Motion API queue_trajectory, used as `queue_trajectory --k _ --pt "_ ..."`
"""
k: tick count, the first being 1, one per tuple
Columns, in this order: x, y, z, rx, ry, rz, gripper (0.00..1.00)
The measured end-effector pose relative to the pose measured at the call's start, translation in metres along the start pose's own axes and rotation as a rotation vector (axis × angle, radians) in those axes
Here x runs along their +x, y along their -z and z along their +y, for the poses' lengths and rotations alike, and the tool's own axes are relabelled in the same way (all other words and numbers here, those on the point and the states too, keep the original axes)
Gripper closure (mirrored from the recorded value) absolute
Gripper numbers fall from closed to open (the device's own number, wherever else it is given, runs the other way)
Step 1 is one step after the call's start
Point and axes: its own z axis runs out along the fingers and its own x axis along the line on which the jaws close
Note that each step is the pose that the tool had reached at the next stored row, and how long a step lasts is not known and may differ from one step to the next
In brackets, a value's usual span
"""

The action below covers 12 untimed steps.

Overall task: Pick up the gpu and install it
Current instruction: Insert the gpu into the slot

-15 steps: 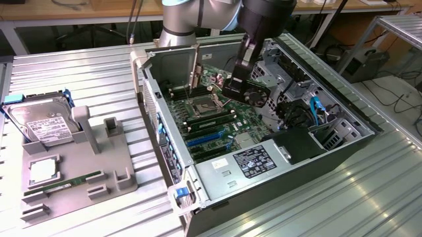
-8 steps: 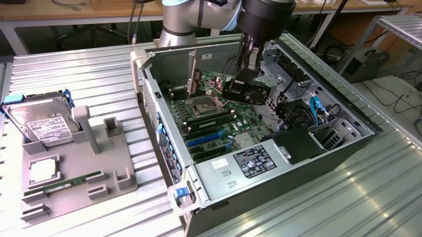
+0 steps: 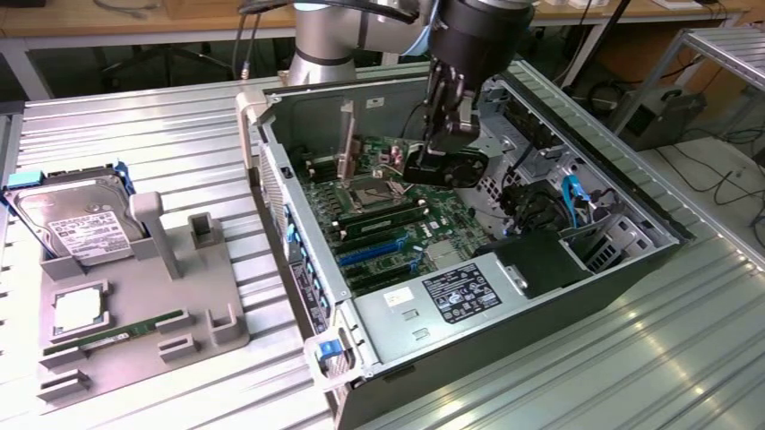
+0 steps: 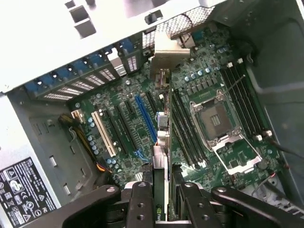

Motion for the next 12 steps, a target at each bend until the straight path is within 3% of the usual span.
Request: queue_trajectory --k 5,10,12 --pt "0.000 -0.0051 -0.0002 -0.0003 0.163 0.0050 0.74" --pt "0.000 -0.0088 -0.0003 0.0019 0.250 0.0068 0.74" --pt "0.004 -0.0169 0.0065 0.0040 0.275 0.0070 0.74"
